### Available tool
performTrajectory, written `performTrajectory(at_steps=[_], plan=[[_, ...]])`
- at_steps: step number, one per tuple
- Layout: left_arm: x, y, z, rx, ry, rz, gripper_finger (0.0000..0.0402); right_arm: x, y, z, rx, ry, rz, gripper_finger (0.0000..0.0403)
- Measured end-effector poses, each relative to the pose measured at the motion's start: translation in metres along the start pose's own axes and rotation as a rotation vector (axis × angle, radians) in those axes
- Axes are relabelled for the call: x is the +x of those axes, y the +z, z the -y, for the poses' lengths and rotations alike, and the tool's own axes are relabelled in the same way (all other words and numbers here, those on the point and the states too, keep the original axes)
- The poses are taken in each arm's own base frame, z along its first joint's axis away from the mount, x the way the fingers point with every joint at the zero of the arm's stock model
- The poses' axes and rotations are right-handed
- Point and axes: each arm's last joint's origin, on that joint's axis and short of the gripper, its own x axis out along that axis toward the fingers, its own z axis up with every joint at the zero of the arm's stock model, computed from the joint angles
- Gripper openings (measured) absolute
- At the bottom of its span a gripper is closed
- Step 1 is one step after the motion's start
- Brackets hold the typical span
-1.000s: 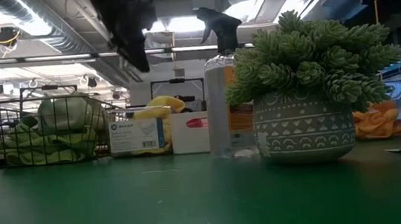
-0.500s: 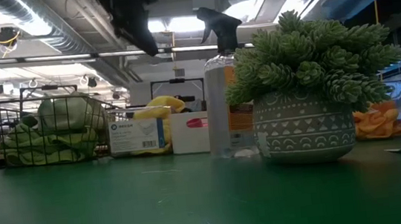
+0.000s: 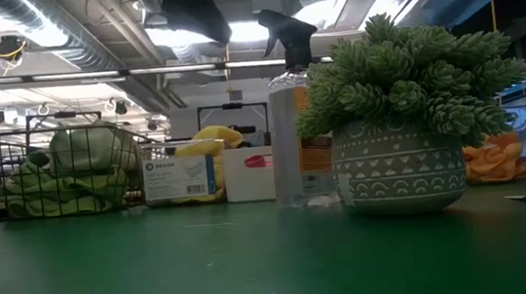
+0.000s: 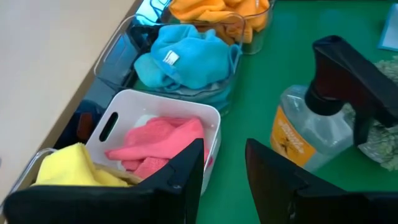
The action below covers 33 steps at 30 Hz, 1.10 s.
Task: Sort microfiber towel by color & place in baskets
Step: Put the light blue microfiber towel into the middle transparent bin
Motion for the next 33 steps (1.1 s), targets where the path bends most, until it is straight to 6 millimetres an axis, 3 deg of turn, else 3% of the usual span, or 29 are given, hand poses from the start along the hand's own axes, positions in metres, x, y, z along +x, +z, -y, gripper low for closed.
performTrajectory(at_steps=[17, 26, 33], plan=[[-0.002, 0.0, 0.007, 0.013, -0.018, 0.003, 0.0112, 0.072, -0.014, -0.027, -0.025, -0.164, -0.279, 0.015], [-0.003, -0.001, 0.009, 0.02, -0.023, 0.001, 0.0112, 0.079, -0.018, -0.043, -0.029, -0.021, -0.315, 0.015], [-0.002, -0.001, 0.009, 0.02, -0.023, 0.0, 0.0112, 0.079, -0.034, -0.059, 0.009, 0.076, -0.298, 0.015]])
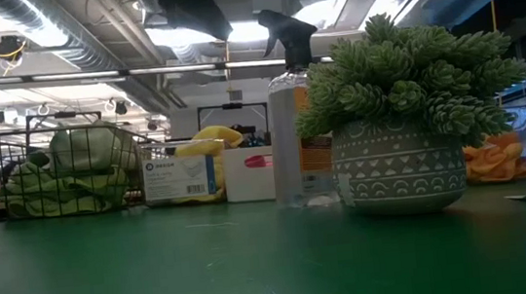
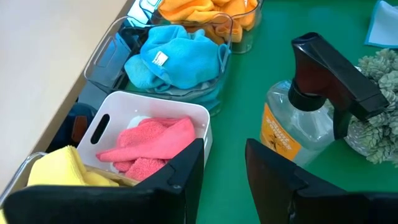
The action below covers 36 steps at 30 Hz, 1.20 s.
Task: Sort microfiber towel by color & place in baskets
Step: Put the light blue microfiber towel into the middle transparent bin
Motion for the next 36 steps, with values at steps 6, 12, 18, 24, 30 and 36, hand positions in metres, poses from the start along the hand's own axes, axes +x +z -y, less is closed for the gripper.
performTrajectory(at_steps=[6, 12, 18, 24, 30, 36], plan=[[0.0, 0.0, 0.0, 0.0, 0.0, 0.0, 0.0112, 0.022, -0.018, -0.007, -0.038, -0.035, -0.023, 0.015], [0.0, 0.0, 0.0, 0.0, 0.0, 0.0, 0.0112, 0.048, -0.022, -0.006, -0.056, -0.127, -0.021, 0.015], [0.0, 0.0, 0.0, 0.0, 0.0, 0.0, 0.0112, 0.072, -0.017, -0.002, -0.061, -0.223, 0.043, 0.015], [0.0, 0.0, 0.0, 0.0, 0.0, 0.0, 0.0112, 0.09, -0.016, 0.001, -0.06, -0.287, 0.039, 0.015], [0.0, 0.0, 0.0, 0.0, 0.0, 0.0, 0.0112, 0.094, -0.015, 0.004, -0.075, -0.325, 0.08, 0.015], [0.0, 0.0, 0.0, 0.0, 0.0, 0.0, 0.0112, 0.094, -0.015, 0.005, -0.091, -0.333, 0.073, 0.0146]])
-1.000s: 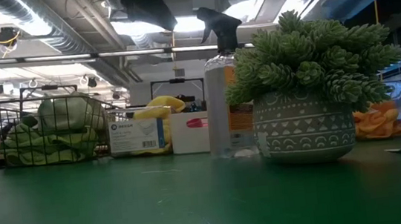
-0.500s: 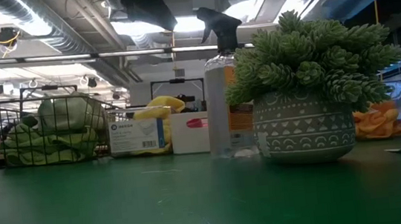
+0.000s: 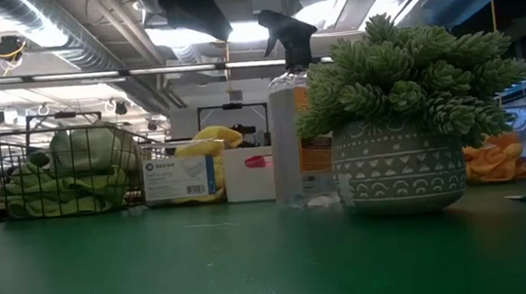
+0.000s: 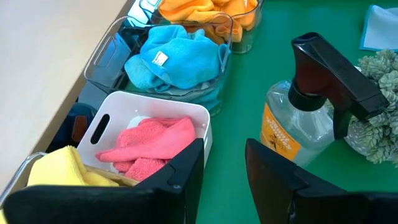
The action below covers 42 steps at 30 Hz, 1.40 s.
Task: Sort microfiber towel by color & place in baskets
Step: Put the light blue microfiber towel into the middle transparent bin
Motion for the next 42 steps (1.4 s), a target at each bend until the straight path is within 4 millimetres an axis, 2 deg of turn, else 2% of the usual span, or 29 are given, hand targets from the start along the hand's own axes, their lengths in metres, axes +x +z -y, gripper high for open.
performTrajectory(at_steps=[4, 9, 11, 15, 18, 21, 26, 35, 39, 42], plan=[[0.0, 0.0, 0.0, 0.001, 0.0, 0.0, 0.0112, 0.001, 0.003, 0.002, 0.01, -0.01, -0.004, 0.0111], [-0.004, 0.001, 0.0, 0.05, -0.005, 0.013, 0.0112, 0.002, 0.01, 0.004, 0.02, -0.021, -0.01, 0.0027], [-0.011, 0.002, -0.001, 0.059, -0.007, 0.029, 0.0112, 0.002, 0.01, 0.005, 0.004, -0.022, -0.009, 0.001], [-0.029, 0.003, -0.006, 0.064, -0.015, 0.064, 0.0112, 0.001, 0.01, 0.005, -0.002, -0.024, -0.001, 0.0026], [-0.047, 0.003, -0.013, 0.075, -0.013, 0.105, 0.0112, -0.004, 0.011, 0.007, 0.002, -0.019, 0.017, 0.002], [-0.068, 0.002, -0.02, 0.105, -0.011, 0.146, 0.0112, -0.009, 0.012, 0.01, 0.008, -0.032, 0.067, 0.0006], [-0.107, -0.006, -0.034, 0.098, -0.008, 0.207, 0.0112, -0.019, 0.013, 0.017, 0.042, -0.056, 0.124, 0.0009], [-0.171, -0.038, -0.056, 0.083, -0.034, 0.267, 0.0112, -0.048, 0.017, 0.032, 0.075, -0.053, 0.192, 0.0003], [-0.182, -0.057, -0.06, 0.074, -0.084, 0.306, 0.0112, -0.067, 0.019, 0.043, 0.084, -0.049, 0.261, 0.0004], [-0.182, -0.077, -0.06, 0.062, -0.113, 0.311, 0.0112, -0.085, 0.019, 0.054, 0.088, -0.047, 0.334, 0.0002]])
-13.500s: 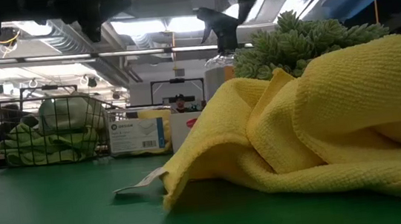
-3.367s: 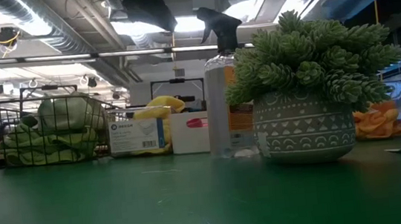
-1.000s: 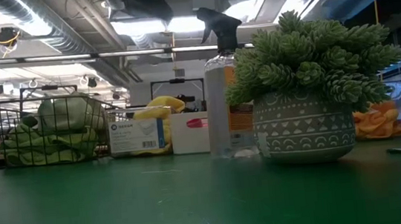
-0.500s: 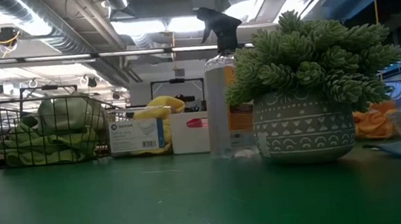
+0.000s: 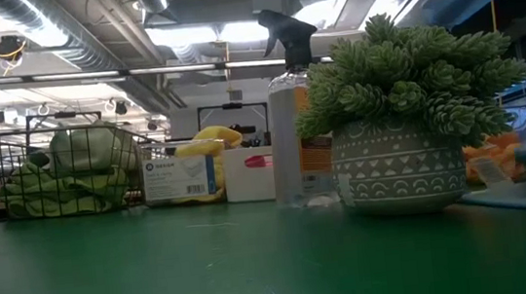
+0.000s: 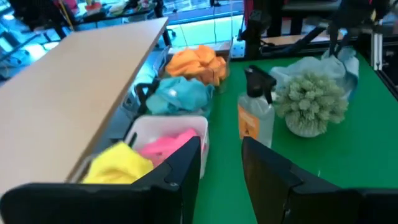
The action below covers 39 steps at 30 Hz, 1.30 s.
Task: Sort microfiber towel by color & place in baskets
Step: Put the light blue microfiber towel into the middle transparent bin
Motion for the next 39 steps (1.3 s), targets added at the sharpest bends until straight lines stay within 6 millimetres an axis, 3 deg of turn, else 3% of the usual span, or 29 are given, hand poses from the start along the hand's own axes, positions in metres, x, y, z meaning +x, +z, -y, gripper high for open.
performTrajectory(at_steps=[5, 17, 28, 39], plan=[[0.0, -0.036, 0.004, -0.056, 0.004, 0.052, 0.0112, -0.027, 0.01, 0.023, 0.019, 0.02, 0.104, 0.0002], [0.026, -0.113, 0.016, -0.105, 0.017, 0.14, 0.0112, -0.087, 0.031, 0.086, 0.039, 0.088, 0.433, 0.0001], [0.053, -0.151, 0.027, -0.149, -0.02, 0.172, 0.0112, -0.124, 0.042, 0.139, 0.065, 0.111, 0.73, 0.0001], [0.071, -0.168, 0.033, -0.162, -0.037, 0.252, 0.0112, -0.151, 0.047, 0.188, 0.144, 0.047, 1.007, 0.0001]])
